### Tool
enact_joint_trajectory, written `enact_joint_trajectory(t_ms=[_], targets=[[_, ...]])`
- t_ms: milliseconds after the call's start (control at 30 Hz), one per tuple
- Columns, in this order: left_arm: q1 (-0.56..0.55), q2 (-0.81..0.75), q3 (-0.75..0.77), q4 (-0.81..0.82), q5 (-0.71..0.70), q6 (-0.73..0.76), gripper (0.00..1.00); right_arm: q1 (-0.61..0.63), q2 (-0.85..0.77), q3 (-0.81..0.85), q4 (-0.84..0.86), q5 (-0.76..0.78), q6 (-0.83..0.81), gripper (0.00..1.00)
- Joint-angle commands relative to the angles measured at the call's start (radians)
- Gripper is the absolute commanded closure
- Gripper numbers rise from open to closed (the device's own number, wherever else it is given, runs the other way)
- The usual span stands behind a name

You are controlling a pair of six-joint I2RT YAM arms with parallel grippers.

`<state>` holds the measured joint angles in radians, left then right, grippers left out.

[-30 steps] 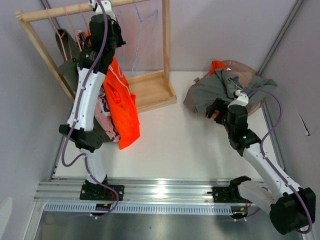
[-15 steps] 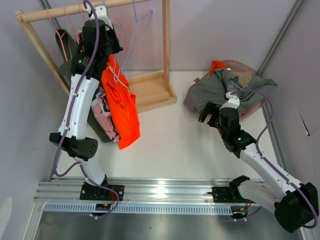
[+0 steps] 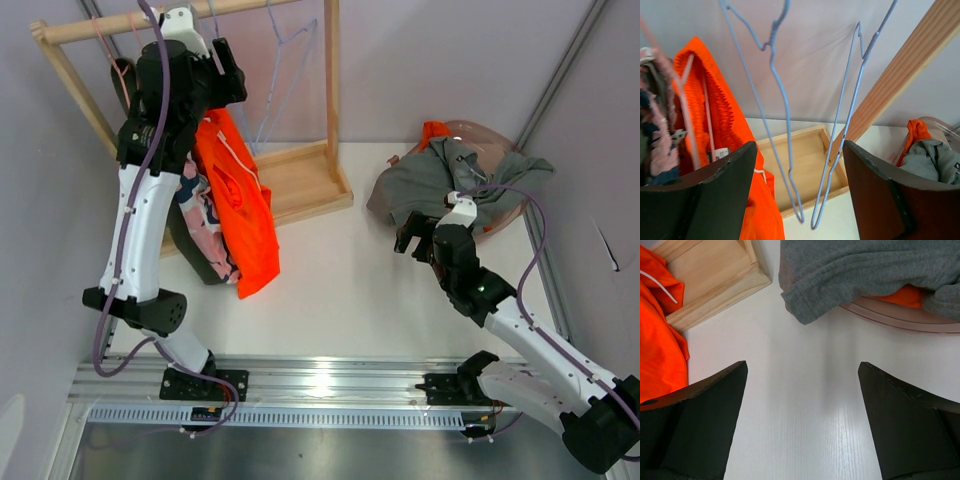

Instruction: Remove the shorts from the hanger

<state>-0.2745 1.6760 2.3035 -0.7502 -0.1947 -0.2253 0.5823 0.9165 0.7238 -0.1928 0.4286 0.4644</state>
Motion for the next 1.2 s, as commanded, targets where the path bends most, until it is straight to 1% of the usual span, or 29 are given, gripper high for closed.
enact_joint_trajectory(t_ms=[0,200,333,433,533,567,600,733,933,1033,1067,1100,1133,1167], targets=[[0.006,-0.082,0.007,-0.018,-0.087,0.033,0.24,0.022,-0.033,0.042,-0.023,0.055,0.022,0.01],[0.026,-0.17,-0.13,0.017,-0.129,0.046,0.24,0.051,-0.05,0.034,-0.045,0.071,0.026,0.01],[0.056,-0.168,-0.139,0.014,-0.164,0.046,0.24,0.08,-0.061,0.04,-0.063,0.091,0.025,0.01],[0.095,-0.139,-0.115,0.009,-0.129,0.032,0.24,0.09,-0.068,0.04,-0.086,0.101,0.023,0.01],[0.127,-0.064,-0.027,-0.018,-0.111,0.023,0.25,0.096,-0.076,0.043,-0.106,0.111,0.025,0.0],[0.133,-0.043,0.031,-0.044,-0.107,0.021,0.25,0.099,-0.08,0.043,-0.118,0.114,0.026,0.01],[0.142,-0.024,0.043,-0.049,-0.104,0.02,0.27,0.1,-0.09,0.043,-0.123,0.119,0.025,0.01],[0.149,0.034,0.054,-0.035,-0.106,0.03,0.28,0.1,-0.116,0.039,-0.151,0.137,0.025,0.01],[0.15,0.099,0.085,-0.057,-0.106,0.027,0.32,0.1,-0.123,0.035,-0.168,0.156,0.019,0.01],[0.152,0.12,0.085,-0.057,-0.103,0.024,0.45,0.1,-0.114,0.029,-0.152,0.153,0.017,0.01],[0.152,0.123,0.088,-0.055,-0.103,0.02,0.55,0.1,-0.113,0.026,-0.149,0.15,0.017,0.01],[0.153,0.125,0.088,-0.055,-0.103,0.018,0.6,0.1,-0.108,0.026,-0.148,0.147,0.016,0.01],[0.153,0.125,0.092,-0.051,-0.106,0.02,0.69,0.099,-0.1,0.025,-0.145,0.145,0.014,0.01],[0.155,0.126,0.1,-0.051,-0.109,0.02,0.75,0.1,-0.097,0.025,-0.142,0.144,0.016,0.0]])
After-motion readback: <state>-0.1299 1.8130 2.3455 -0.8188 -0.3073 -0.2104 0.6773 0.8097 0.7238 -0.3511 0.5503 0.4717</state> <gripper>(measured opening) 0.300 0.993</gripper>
